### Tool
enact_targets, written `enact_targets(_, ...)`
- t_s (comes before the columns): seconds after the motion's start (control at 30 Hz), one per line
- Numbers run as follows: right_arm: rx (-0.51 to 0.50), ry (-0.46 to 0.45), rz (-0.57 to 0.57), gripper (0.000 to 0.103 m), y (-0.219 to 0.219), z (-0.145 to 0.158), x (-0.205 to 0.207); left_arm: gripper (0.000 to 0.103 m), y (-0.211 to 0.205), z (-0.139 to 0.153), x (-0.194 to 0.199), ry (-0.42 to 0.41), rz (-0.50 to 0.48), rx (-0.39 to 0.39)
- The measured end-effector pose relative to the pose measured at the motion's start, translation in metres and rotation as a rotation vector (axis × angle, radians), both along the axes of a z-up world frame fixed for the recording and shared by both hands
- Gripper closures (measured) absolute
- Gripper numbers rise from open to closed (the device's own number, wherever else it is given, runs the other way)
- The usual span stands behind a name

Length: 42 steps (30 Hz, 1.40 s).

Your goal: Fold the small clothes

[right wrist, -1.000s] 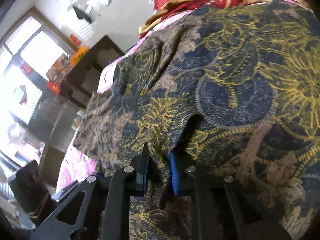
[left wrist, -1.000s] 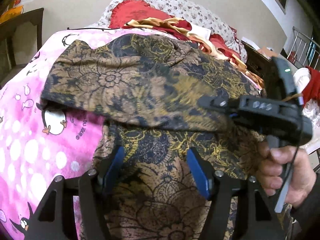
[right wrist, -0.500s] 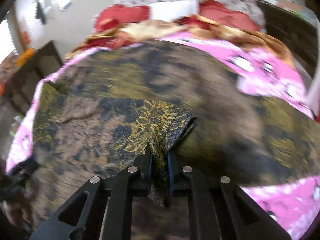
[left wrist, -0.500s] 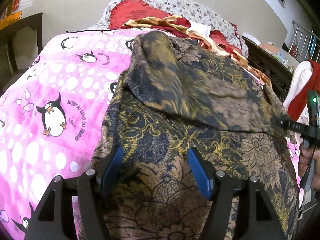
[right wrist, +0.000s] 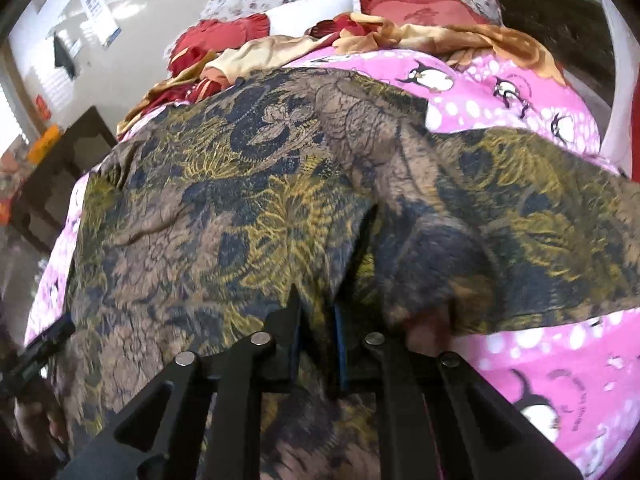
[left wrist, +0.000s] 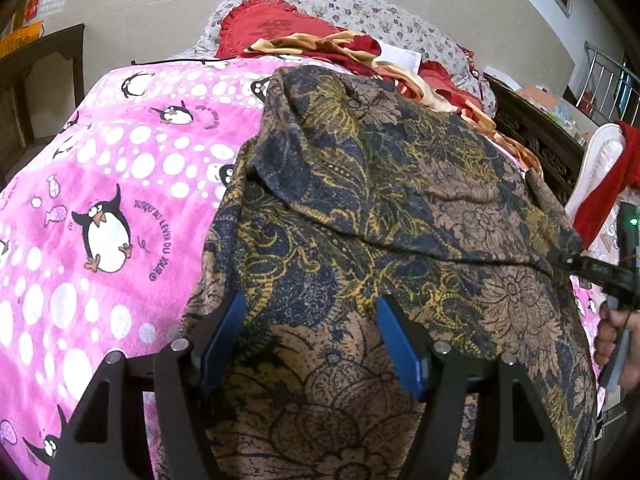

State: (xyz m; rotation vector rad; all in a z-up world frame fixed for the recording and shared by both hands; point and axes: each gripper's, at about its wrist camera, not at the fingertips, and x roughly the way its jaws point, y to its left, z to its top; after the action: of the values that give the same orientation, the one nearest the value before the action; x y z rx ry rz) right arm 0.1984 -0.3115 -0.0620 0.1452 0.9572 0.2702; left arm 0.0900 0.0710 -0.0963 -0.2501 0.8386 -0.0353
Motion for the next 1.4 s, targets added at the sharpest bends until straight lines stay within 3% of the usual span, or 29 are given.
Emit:
enact_targets(0.1, 0.057, -0.053, 0.000, 0.096, -0.017, 0.024, -0.019, 0.028, -0.002, 0.000, 0.000, 0.002, -0.009, 0.004)
enact_targets(0.23, 0.032, -0.118, 0.008, 0.095, -0.010, 0.045, -0.029, 0.024, -0.005, 0.000, 0.001, 0.005, -0.017, 0.016)
enact_targets(0.3, 0.058, -0.106, 0.075, 0.095, 0.009, 0.042, -0.028, 0.024, -0.005, 0.000, 0.001, 0.008, -0.017, 0.014)
enact_targets(0.43, -0.105, -0.037, 0.096, 0.095, 0.038, 0.008, -0.015, 0.023, -0.007, 0.006, 0.003, 0.014, -0.027, 0.024)
enact_targets(0.47, -0.141, 0.027, 0.072, 0.095, 0.037, -0.010, -0.009, 0.023, -0.007, 0.010, 0.004, 0.006, -0.034, 0.025)
enact_targets(0.53, -0.055, 0.011, 0.043, 0.093, 0.026, -0.010, -0.012, 0.023, -0.005, 0.027, 0.010, -0.040, -0.043, 0.036)
enact_targets(0.63, -0.084, 0.071, 0.054, 0.092, 0.031, 0.006, -0.007, 0.023, 0.006, 0.047, 0.042, -0.069, -0.034, 0.006)
enact_targets(0.7, -0.049, -0.004, 0.030, 0.092, 0.032, 0.026, -0.003, 0.030, 0.008, 0.054, 0.065, -0.089, -0.009, 0.036)
enact_targets(0.8, -0.037, -0.078, -0.004, 0.092, 0.035, 0.039, 0.011, 0.062, 0.004, 0.060, 0.112, -0.085, -0.015, 0.011)
enact_targets(0.87, -0.068, -0.061, -0.008, 0.092, 0.040, 0.028, 0.029, 0.076, -0.001, 0.054, 0.145, -0.056, -0.022, 0.013)
enact_targets(0.93, -0.125, -0.004, -0.024, 0.092, 0.040, 0.001, 0.043, 0.086, 0.004, 0.036, 0.176, 0.014, 0.048, 0.062)
enact_targets(1.03, -0.134, -0.091, -0.010, 0.091, 0.038, -0.007, 0.036, 0.084, 0.013, 0.004, 0.197, 0.101, 0.067, 0.030)
enact_targets(1.1, -0.169, -0.096, -0.009, 0.090, 0.044, -0.008, 0.036, 0.084, 0.009, 0.002, 0.197, 0.069, 0.057, 0.064)
enact_targets(1.2, -0.168, -0.095, -0.007, 0.090, 0.044, -0.009, 0.038, 0.084, 0.004, 0.005, 0.192, 0.071, 0.044, 0.113)
enact_targets(1.3, -0.164, -0.085, -0.006, 0.089, 0.045, -0.005, 0.039, 0.083, 0.006, 0.026, 0.172, 0.039, 0.050, 0.114)
enact_targets(1.4, -0.162, -0.101, -0.028, 0.089, 0.048, 0.022, 0.023, 0.061, 0.006, 0.048, 0.135, -0.045, 0.031, 0.109)
